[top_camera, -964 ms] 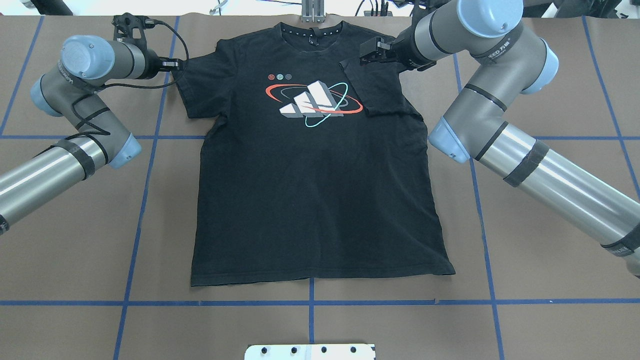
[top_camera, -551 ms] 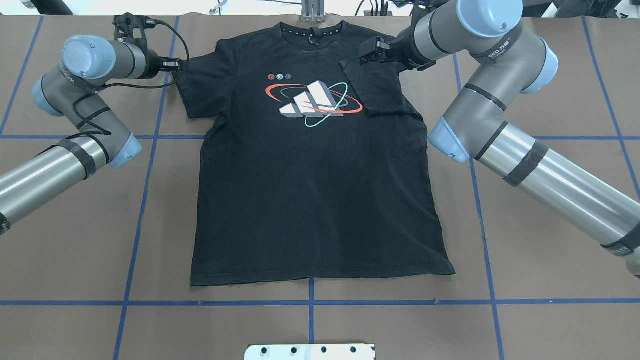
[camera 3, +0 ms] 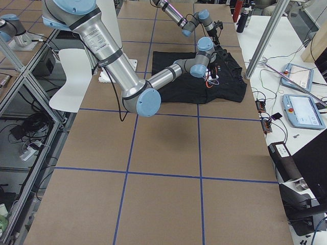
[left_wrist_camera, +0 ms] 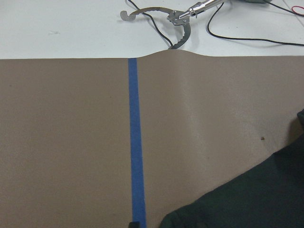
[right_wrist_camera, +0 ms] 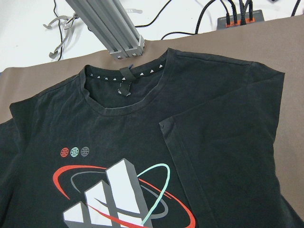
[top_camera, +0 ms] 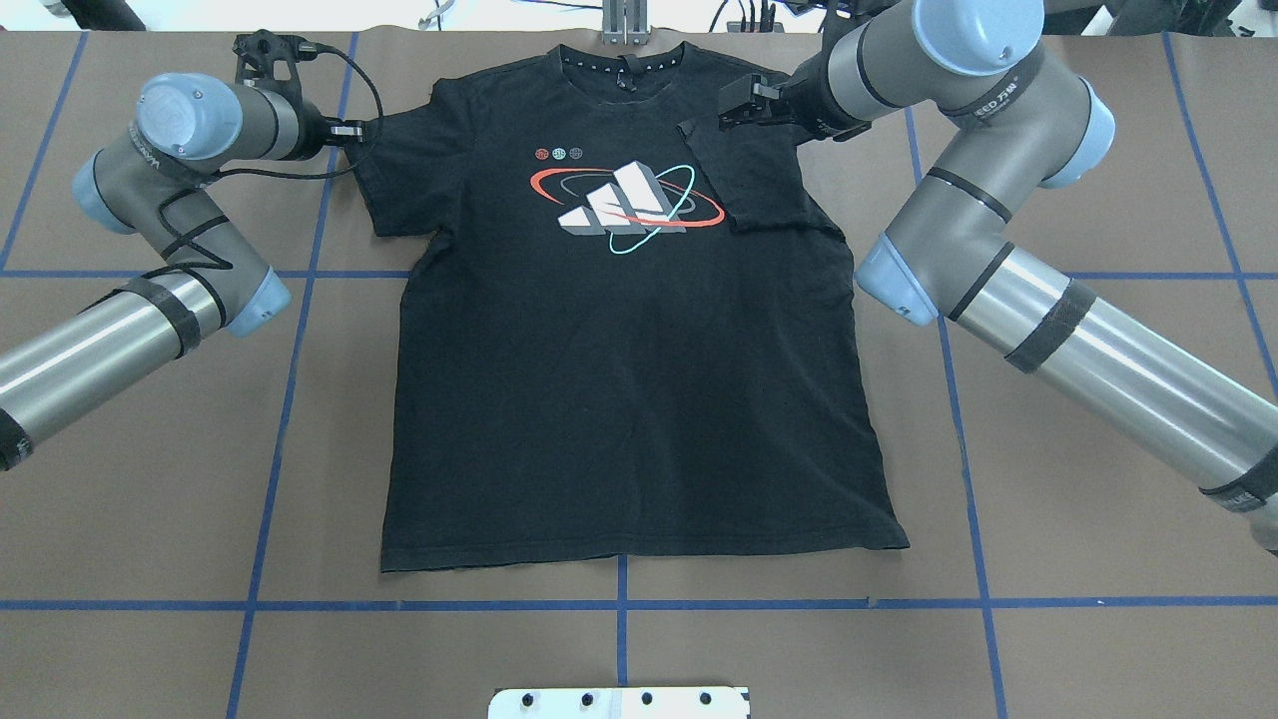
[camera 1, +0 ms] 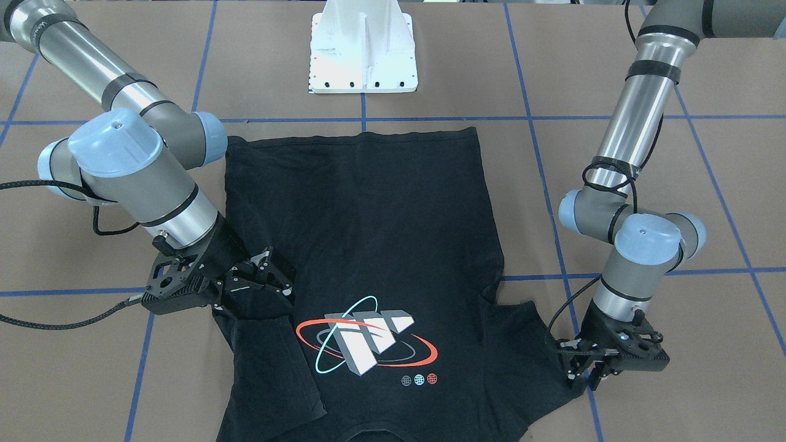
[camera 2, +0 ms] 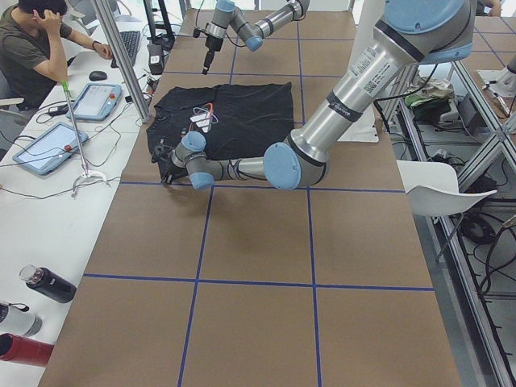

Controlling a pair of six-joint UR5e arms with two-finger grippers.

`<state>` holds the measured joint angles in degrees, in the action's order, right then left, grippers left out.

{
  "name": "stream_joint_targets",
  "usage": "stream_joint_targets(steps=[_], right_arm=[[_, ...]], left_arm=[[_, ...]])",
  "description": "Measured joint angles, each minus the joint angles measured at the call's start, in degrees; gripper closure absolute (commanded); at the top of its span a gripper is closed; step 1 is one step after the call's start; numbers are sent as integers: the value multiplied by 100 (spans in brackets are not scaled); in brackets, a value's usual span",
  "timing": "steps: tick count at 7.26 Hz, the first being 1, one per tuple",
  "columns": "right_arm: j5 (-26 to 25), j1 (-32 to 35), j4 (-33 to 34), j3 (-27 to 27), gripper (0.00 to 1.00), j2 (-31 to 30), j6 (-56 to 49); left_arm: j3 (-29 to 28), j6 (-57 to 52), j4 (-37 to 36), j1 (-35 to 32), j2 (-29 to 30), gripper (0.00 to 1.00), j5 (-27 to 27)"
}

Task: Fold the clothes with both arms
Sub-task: 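Move the left gripper toward the sleeve nearest it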

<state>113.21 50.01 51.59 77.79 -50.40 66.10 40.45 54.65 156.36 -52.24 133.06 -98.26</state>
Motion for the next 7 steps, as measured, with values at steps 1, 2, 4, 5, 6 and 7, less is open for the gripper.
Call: stream_joint_targets(steps=[1, 2, 4, 5, 6, 7], right_arm=[[0, 0, 0, 0, 1, -1, 0], [0, 0, 0, 0, 1, -1, -1], [0, 0, 0, 0, 1, -4, 0], [0, 0, 0, 0, 1, -5, 0], [0, 0, 0, 0, 1, -5, 0], [0, 0, 0, 0, 1, -5, -1]], left_arm=[[-2, -1, 0, 6, 0, 70, 0], [-2, 0, 0, 9, 1, 80, -2], [-1, -4, 0, 11, 1, 97, -12], [3, -6, 0, 11, 4, 100, -23], [17, -6, 0, 11, 9, 100, -40], [55, -7, 0, 8, 14, 100, -63]])
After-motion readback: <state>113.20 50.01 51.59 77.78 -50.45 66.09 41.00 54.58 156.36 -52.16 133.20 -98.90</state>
